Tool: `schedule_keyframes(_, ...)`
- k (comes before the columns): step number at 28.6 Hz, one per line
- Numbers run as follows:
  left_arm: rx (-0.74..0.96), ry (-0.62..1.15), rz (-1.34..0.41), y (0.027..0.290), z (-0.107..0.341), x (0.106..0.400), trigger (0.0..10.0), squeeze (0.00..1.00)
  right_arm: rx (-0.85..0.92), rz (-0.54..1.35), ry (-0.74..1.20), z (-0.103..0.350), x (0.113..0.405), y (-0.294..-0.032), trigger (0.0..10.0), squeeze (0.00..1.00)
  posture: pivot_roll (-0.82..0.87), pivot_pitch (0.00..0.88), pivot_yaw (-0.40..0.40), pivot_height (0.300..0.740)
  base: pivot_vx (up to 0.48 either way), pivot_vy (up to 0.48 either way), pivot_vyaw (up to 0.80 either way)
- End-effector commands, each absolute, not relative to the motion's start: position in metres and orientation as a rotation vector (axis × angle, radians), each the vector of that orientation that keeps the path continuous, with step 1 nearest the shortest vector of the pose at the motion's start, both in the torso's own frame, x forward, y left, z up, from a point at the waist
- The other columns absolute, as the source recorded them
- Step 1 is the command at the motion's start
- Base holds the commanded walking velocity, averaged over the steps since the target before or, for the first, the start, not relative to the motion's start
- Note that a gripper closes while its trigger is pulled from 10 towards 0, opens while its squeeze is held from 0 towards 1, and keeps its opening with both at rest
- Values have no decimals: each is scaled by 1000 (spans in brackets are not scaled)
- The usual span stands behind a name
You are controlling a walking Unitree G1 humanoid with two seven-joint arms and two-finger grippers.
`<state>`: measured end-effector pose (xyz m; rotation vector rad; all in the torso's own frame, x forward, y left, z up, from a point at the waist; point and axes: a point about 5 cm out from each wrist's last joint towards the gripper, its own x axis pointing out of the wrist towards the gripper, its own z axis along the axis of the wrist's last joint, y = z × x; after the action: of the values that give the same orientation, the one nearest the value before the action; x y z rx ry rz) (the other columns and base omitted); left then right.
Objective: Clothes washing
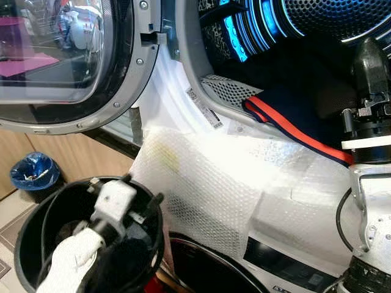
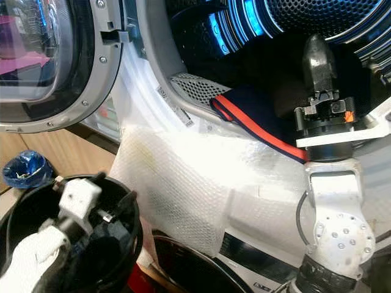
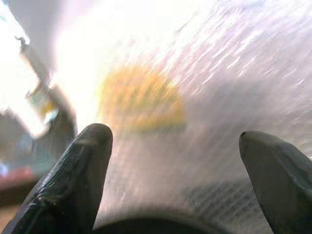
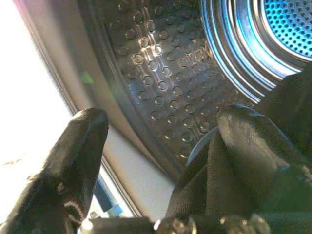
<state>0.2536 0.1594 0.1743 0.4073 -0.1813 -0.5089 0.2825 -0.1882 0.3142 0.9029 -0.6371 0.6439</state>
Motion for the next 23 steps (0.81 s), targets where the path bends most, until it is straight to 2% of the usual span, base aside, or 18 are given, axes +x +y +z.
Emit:
schedule_keyframes(1,468,-166,-579,152,177,250,10000,0,907,637,-648,318,283,-188,10000,0,26,98,-91,740,0,0,0)
schedule_keyframes(5,770,-221,-800,134,195,248,10000,0,914,622,-627,319,291,-184,10000,0,52,78,-98,740,0,0,0)
schedule_keyframes(8,1067,-404,-852,115,212,260,10000,0,929,607,-613,318,297,-179,10000,0,60,69,-98,740,0,0,0)
schedule_keyframes(10,1205,-555,-829,105,229,267,10000,0,938,599,-610,317,299,-177,10000,0,57,62,-94,740,0,0,0)
schedule_keyframes(11,1212,-595,-827,101,235,269,10000,298,941,597,-611,317,299,-177,10000,0,57,62,-94,740,0,0,0)
schedule_keyframes(12,1261,-659,-827,93,242,273,10000,1000,941,595,-613,317,299,-176,10000,0,46,47,-85,740,0,0,0)
schedule_keyframes(19,1420,-721,-872,77,240,285,10000,1000,940,596,-634,319,295,-177,10000,0,17,45,-73,740,0,0,0)
schedule_keyframes(21,1313,-916,-771,66,261,285,10000,1000,937,592,-650,318,291,-181,10000,0,4,49,-67,740,0,0,0)
schedule_keyframes(22,1313,-916,-771,66,261,285,10000,1000,937,592,-650,318,291,-181,10000,0,4,49,-67,740,0,0,0)
schedule_keyframes(23,1261,-1062,-666,60,280,283,10000,1000,939,572,-652,316,290,-184,10000,0,-3,53,-68,740,0,0,0)
